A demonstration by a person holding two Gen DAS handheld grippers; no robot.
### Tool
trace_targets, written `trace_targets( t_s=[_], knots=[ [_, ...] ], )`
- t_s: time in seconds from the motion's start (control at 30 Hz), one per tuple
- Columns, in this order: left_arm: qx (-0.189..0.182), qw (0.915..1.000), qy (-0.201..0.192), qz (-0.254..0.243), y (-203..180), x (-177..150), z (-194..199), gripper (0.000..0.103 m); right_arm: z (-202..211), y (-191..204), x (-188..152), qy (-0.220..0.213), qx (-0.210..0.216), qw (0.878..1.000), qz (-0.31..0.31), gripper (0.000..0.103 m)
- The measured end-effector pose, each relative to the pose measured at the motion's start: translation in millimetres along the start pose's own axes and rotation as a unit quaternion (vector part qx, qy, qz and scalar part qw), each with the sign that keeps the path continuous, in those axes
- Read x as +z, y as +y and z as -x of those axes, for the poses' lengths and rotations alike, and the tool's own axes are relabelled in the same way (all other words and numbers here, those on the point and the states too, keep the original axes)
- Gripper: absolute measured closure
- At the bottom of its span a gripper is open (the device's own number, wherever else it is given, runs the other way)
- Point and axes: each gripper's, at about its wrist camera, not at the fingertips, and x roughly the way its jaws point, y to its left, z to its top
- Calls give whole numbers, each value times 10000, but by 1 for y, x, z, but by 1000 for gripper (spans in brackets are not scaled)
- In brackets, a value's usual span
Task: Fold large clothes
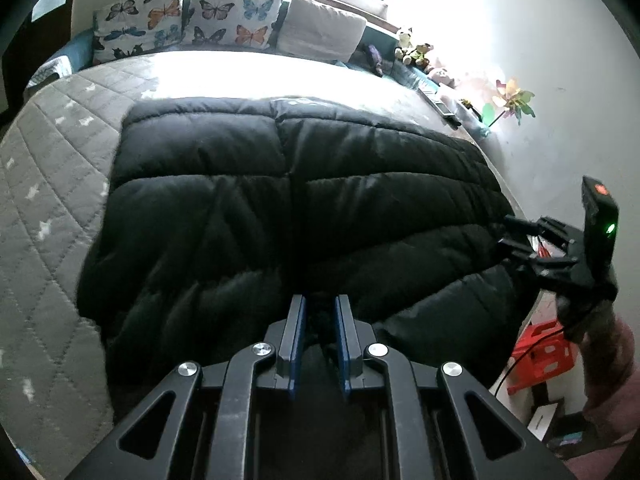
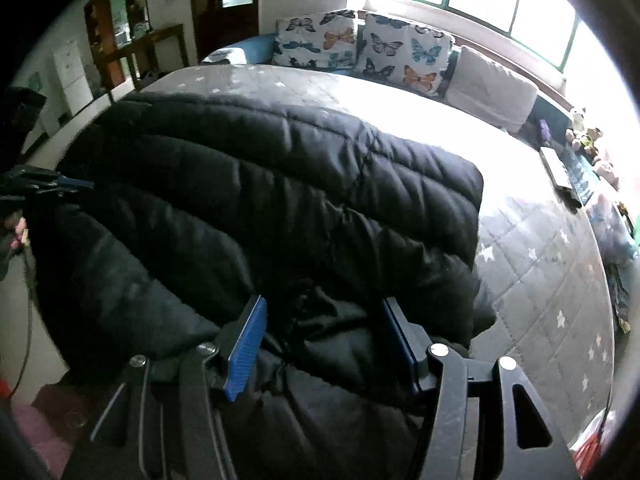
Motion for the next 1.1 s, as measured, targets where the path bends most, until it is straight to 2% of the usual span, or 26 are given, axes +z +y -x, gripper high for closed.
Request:
trace_targets(
  t_s=[0.1,0.13,0.23,0.33,0.4,0.47,0.53,0.6,0.67,0.87,0.97,1.03,1.1],
  knots=[
    [128,9998,-97,-143,-6,6,13,87,16,-13,5,-247,-108,9995,-148,40],
    [139,9997,-105,-155,-6,8,15,87,12,-18,4,-229,-76,9994,-242,40],
    [184,9997,-65,-130,-7,9,15,87,-21,-24,-9,181,92,9990,-401,39],
    [144,9999,-20,80,-5,12,21,87,-22,-17,-13,87,16,9998,-194,39],
    [189,9996,-179,84,-6,20,36,86,-15,-19,-7,88,79,9997,-194,39],
    [383,9982,-451,-13,-8,28,53,86,-8,-22,-1,100,148,9996,-219,39],
    [559,9964,-641,1,-4,41,67,79,0,-30,4,15,176,9995,-263,39],
    [606,9953,-714,237,11,56,74,44,6,-39,12,-90,201,9991,-365,39],
    [717,9938,-738,412,27,67,75,36,9,-52,19,-162,267,9980,-553,34],
    [708,9936,-311,825,69,77,49,35,-8,-90,27,13,418,9928,-1119,31],
    [534,9940,-102,949,82,76,29,35,-22,-113,25,84,658,9864,-1507,31],
    [395,9940,-75,1014,89,74,22,33,-31,-124,22,125,772,9817,-1737,31],
    [289,9935,-61,1097,99,73,19,25,-42,-135,19,187,984,9754,-1965,31]
  ],
)
